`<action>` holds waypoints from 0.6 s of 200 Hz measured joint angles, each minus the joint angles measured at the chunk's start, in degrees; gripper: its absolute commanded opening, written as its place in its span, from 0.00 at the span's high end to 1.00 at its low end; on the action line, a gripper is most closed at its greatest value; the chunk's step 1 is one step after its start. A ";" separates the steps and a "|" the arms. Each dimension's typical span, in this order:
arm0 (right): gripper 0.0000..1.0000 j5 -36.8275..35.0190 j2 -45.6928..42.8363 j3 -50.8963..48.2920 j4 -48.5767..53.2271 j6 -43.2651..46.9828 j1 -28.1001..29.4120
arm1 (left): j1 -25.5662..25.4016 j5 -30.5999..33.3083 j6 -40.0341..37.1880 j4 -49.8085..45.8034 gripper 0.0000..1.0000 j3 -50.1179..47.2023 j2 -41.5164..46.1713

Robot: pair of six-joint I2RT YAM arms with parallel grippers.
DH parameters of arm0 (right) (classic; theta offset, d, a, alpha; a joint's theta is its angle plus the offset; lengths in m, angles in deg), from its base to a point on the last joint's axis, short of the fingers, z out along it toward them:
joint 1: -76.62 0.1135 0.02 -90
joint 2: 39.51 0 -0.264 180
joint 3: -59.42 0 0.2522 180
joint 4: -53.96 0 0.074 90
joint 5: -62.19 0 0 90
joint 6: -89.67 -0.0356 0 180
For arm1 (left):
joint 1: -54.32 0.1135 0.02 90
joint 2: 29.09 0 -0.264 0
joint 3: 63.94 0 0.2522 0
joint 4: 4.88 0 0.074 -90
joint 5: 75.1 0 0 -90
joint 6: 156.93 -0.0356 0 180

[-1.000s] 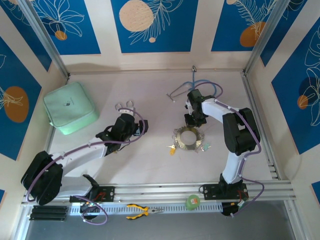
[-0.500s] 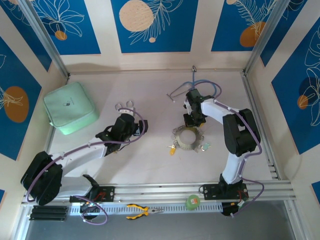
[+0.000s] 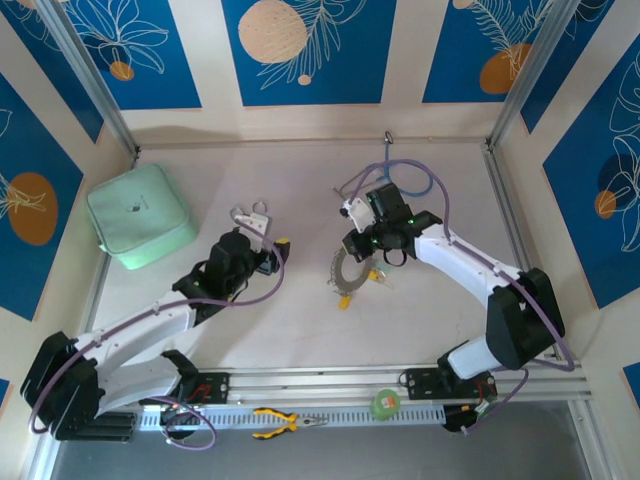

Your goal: Put the keys on the keyring

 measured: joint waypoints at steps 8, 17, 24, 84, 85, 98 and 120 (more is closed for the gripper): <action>1.00 2.38 -1.40 -1.33 -1.31 1.14 0.24 | 0.00 -1.60 -3.52 0.87 0.31 -0.94 1.09; 1.00 4.72 -2.93 -2.67 -2.60 2.67 0.46 | 0.00 -3.43 -6.75 1.60 0.35 -1.77 2.19; 1.00 6.67 -4.31 -3.89 -3.98 4.33 0.72 | 0.00 -4.98 -9.44 1.92 0.37 -2.32 2.91; 1.00 16.24 -10.19 -9.92 -8.37 19.89 5.11 | 0.00 -22.86 -30.45 3.39 0.51 -4.15 5.18; 1.00 16.28 -10.21 -9.97 -8.39 20.04 5.16 | 0.00 -23.26 -30.64 3.41 0.51 -4.20 5.18; 1.00 17.11 -10.62 -10.80 -8.90 22.34 5.90 | 0.00 -28.33 -34.23 4.57 0.54 -5.07 5.11; 1.00 17.70 -11.13 -12.02 -9.97 25.38 7.08 | -0.11 -35.10 -38.03 5.66 0.62 -6.40 4.15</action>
